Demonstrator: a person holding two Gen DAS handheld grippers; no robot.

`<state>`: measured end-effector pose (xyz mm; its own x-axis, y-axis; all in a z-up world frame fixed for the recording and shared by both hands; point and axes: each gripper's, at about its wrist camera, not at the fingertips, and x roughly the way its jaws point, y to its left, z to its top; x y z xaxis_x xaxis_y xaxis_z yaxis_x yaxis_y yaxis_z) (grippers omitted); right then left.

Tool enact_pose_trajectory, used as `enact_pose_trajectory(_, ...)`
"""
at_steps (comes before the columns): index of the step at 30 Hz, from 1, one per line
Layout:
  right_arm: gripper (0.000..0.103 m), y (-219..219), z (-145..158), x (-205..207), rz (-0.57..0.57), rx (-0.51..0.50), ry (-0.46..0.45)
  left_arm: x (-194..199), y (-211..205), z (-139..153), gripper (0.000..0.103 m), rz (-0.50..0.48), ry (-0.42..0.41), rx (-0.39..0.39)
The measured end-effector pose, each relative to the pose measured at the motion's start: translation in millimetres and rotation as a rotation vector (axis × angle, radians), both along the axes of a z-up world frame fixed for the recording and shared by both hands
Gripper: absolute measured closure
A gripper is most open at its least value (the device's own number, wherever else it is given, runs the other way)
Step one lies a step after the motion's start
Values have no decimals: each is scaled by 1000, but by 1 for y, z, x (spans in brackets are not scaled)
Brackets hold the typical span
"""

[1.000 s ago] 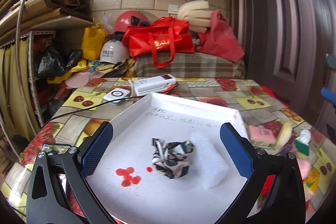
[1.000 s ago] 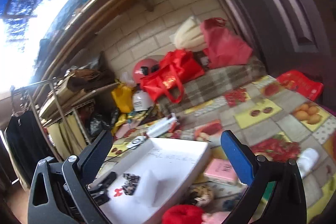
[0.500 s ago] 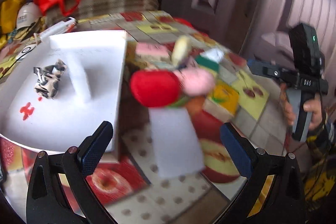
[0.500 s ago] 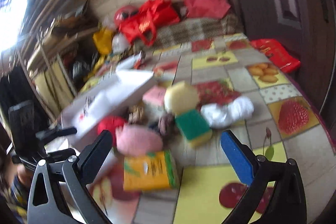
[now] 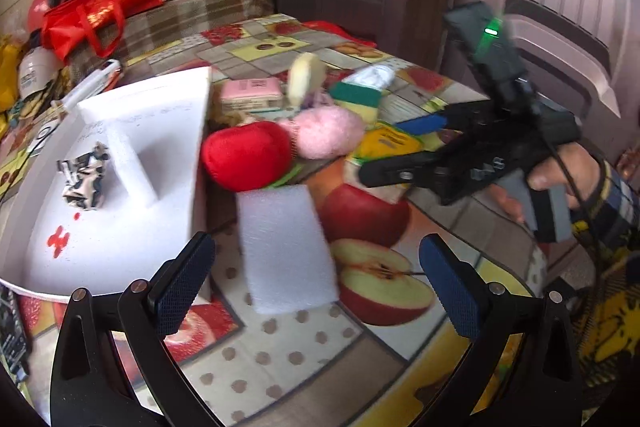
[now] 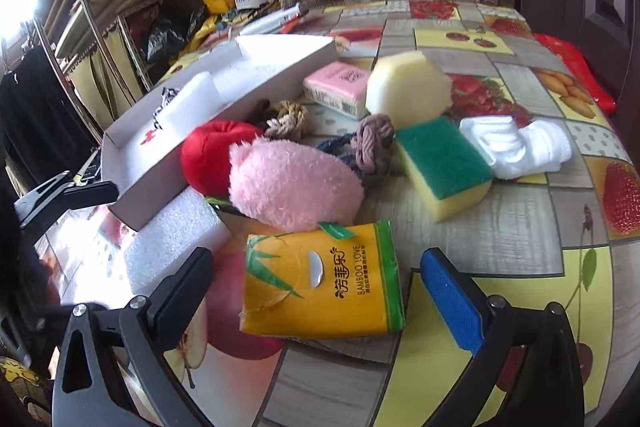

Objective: Organize soft objects
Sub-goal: 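Grasp the white foam block with the left tool while the right tool grasps the yellow tissue pack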

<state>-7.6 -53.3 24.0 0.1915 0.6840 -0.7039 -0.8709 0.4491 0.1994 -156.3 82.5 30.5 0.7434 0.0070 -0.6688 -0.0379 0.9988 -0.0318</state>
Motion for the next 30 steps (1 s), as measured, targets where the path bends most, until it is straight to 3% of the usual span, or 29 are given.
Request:
enact_pose_trajectory(2,1,3,-4,2,4,-29,16,4,-9,-5,0,-5,36,31)
enact_pose_trajectory(4,12,4,-6,1,3,-53,11,8,-12,-13,0,22,71,64)
enact_pose_trajectory(6,25,1,-5,-1,3,-69,-24,11,-9,-17,0,42,97,48)
enact_pose_trajectory(10,25,-7,-6,6,-28,-79,-44,22,-1,-22,0,61,133,-3)
enact_pose_trajectory(15,25,-20,-5,19,-73,-45,-8,46,-5,-29,1,43,187,2)
enact_pose_trajectory(18,26,-24,-4,20,-75,-35,1,57,-9,-31,13,45,208,47)
enact_pose_trajectory(23,26,-25,-3,21,-76,-22,15,71,-1,-33,13,60,226,39)
enact_pose_trajectory(25,29,-26,-3,21,-77,-20,16,74,0,-32,19,49,216,44)
enact_pose_trajectory(26,30,-26,-3,21,-78,-20,16,74,-1,-31,28,38,206,44)
enact_pose_trajectory(30,31,-30,-1,23,-89,-4,19,65,-14,-28,31,-9,173,77)
